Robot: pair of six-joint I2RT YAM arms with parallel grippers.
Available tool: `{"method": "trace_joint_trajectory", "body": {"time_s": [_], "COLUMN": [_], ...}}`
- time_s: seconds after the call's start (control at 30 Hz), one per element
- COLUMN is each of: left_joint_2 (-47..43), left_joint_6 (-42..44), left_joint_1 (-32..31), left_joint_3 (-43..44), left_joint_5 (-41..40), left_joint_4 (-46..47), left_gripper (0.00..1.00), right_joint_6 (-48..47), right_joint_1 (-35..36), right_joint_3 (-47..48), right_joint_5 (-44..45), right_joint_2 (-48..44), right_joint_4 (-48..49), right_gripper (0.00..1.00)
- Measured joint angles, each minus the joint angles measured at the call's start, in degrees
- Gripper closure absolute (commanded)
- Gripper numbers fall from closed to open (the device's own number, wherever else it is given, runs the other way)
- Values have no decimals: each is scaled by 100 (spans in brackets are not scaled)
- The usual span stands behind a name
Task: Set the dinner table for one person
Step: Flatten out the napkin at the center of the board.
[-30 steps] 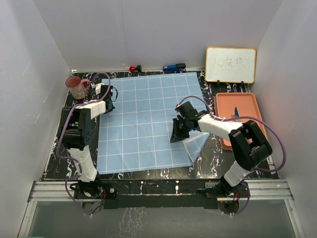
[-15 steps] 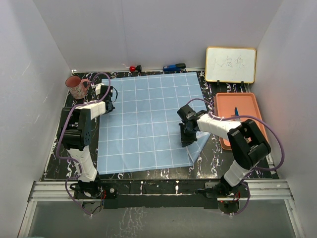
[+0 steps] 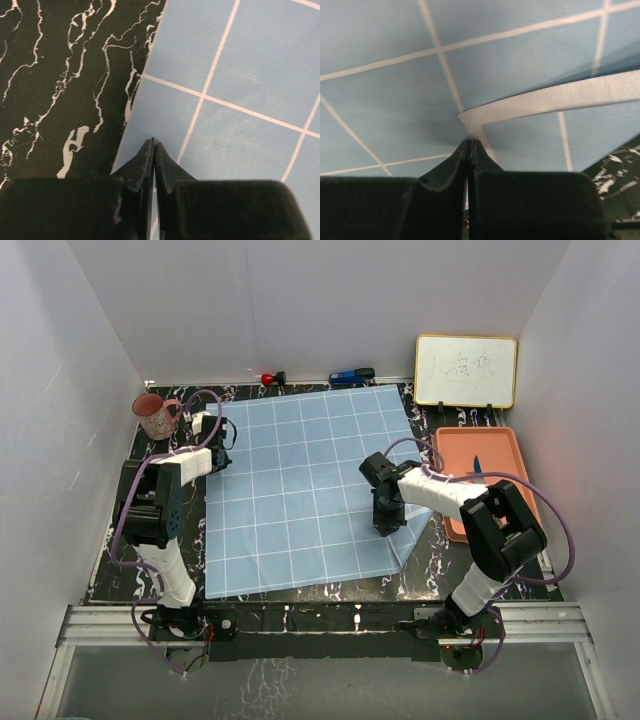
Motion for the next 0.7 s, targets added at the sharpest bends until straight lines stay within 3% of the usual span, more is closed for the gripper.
{"method": "trace_joint_trajectory", "body": {"time_s": [0.4,0.7], "left_joint_2": [-199,-297], "left_joint_6": [2,-52], "left_joint_1": [302,494], "left_joint_3": [-249,-341], "left_joint_5": [46,155], "left_joint_4": [28,-24], "left_gripper": [100,100], "right_joint_6": [240,404], "right_joint_1": [-514,-516], "right_joint_3": [-168,269], "right_joint_5": [1735,2179], "right_joint_2": [-44,7], "right_joint_4": [-1744,-2603], "right_gripper": [100,100]}}
